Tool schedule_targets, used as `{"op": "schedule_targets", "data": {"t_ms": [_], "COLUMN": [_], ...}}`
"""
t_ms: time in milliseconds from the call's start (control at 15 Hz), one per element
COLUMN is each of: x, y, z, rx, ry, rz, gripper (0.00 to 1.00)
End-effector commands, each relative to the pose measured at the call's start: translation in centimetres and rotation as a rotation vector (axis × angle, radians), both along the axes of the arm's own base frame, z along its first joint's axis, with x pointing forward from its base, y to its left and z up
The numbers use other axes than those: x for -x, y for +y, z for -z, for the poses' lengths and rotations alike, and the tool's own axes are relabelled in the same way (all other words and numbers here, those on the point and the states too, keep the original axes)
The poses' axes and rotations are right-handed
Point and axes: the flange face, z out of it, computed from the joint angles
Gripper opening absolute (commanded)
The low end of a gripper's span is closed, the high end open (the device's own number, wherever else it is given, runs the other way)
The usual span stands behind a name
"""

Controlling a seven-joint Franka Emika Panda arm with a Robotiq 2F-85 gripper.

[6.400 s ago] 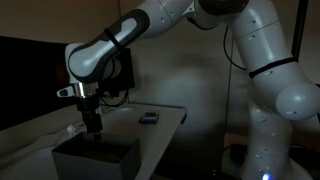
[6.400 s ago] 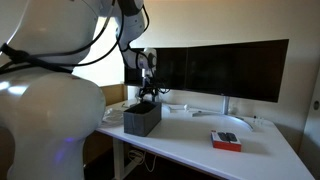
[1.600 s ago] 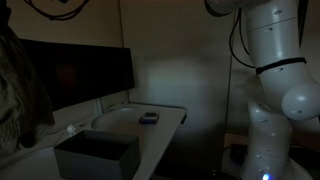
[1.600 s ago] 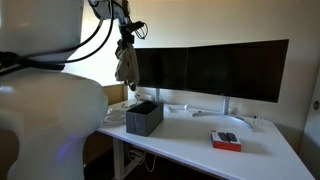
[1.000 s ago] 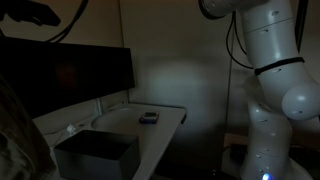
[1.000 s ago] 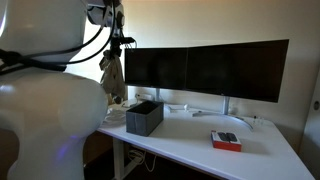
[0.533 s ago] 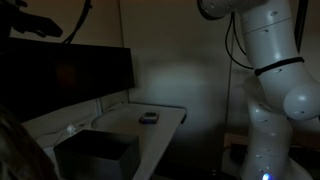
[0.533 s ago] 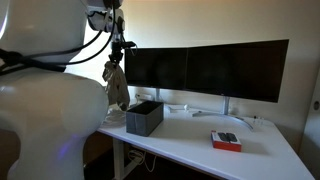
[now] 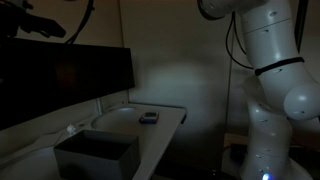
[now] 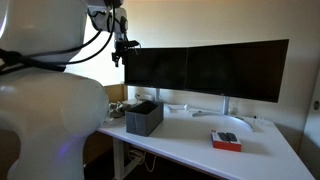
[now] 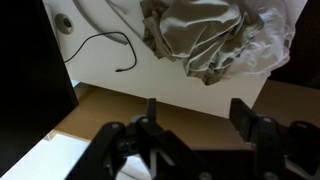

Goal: Remove the clothes from the gray box

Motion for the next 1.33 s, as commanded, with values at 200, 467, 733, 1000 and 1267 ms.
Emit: {"op": "schedule_targets", "data": {"t_ms": [200, 467, 733, 1000, 1267], "x": [-0.8, -1.7, -1.5, -1.1, -2.3], "y": [-2.9, -7.2, -11.4, -14.1, -14.0], "z": [-1.8, -2.0, 0.3, 2.3, 3.2], "rx": [0.063, 0.187, 0.288, 0.325, 0.333], "ry": [-0.060, -0.041, 0.120, 0.238, 0.240], "rz": [0.079, 0.169, 0.263, 0.348, 0.347], "gripper": [1.00, 1.00, 1.00, 1.00, 1.00]}}
